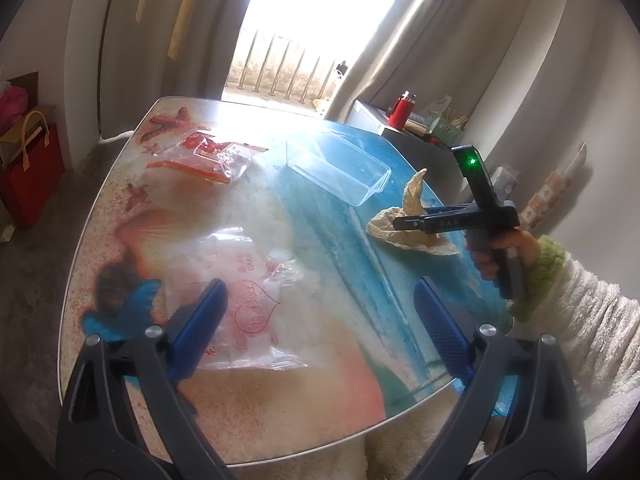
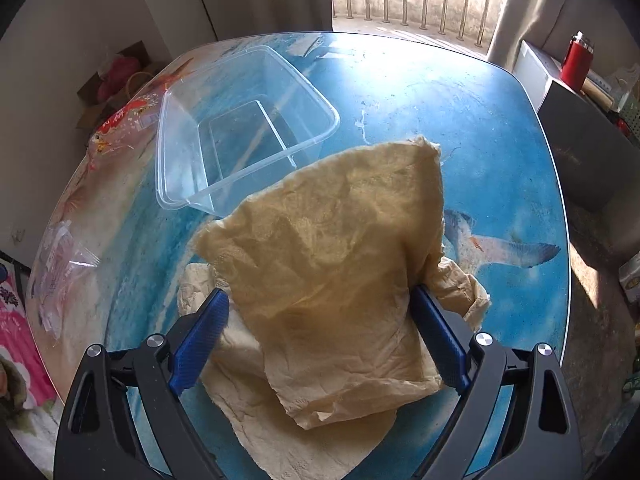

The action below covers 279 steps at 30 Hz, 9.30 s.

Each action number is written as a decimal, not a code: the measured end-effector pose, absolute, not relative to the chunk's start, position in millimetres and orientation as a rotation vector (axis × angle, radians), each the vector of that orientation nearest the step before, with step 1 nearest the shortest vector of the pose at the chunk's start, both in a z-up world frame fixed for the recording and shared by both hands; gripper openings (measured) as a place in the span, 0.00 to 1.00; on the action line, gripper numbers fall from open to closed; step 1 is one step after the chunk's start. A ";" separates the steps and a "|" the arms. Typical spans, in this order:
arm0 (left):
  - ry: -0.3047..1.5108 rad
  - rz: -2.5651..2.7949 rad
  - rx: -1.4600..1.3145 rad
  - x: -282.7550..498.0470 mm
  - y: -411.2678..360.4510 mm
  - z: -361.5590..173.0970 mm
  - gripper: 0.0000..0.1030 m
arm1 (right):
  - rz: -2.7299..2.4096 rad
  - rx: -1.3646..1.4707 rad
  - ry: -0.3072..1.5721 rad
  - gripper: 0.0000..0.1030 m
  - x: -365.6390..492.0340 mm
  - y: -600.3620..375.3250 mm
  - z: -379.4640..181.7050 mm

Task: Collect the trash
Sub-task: 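Grasp the crumpled tan paper with the right gripper and lift it, then grasp the clear plastic tray rim with the left gripper while the right holds the paper, then carry the tray and tan paper off the table toward the blue basket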

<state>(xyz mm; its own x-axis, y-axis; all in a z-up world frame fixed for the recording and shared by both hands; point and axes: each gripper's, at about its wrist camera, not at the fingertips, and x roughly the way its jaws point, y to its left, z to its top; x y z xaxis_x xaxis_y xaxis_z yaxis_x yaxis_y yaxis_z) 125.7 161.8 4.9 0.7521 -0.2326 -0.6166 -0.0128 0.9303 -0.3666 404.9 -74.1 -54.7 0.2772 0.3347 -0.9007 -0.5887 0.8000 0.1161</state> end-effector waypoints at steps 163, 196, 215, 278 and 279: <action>1.059 -0.054 -0.453 294.6 109.7 -59.8 0.02 | 0.397 0.399 1.088 0.06 297.5 -191.2 -66.7; 1.004 -0.019 -0.220 278.9 67.7 -38.7 0.02 | 0.368 0.405 1.048 0.06 284.1 -198.5 -64.0; 0.913 -0.036 -0.152 257.1 56.1 -2.4 0.02 | 0.370 0.422 1.022 0.06 280.4 -206.7 -55.1; 0.817 -0.408 0.052 202.1 -116.6 35.0 0.02 | 0.001 0.658 0.787 0.06 115.7 -399.4 -36.4; 0.820 -0.427 0.059 199.9 -126.5 33.3 0.02 | -0.031 0.669 0.783 0.06 105.3 -413.2 -38.7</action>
<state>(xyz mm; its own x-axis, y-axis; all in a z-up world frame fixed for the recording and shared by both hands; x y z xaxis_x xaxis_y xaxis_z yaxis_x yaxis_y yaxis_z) 199.9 -126.5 33.3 0.6021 -0.3459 -0.7196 0.3909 0.9136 -0.1121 105.3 -413.2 -38.7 0.7191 0.2137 -0.6612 0.2657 0.7947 0.5458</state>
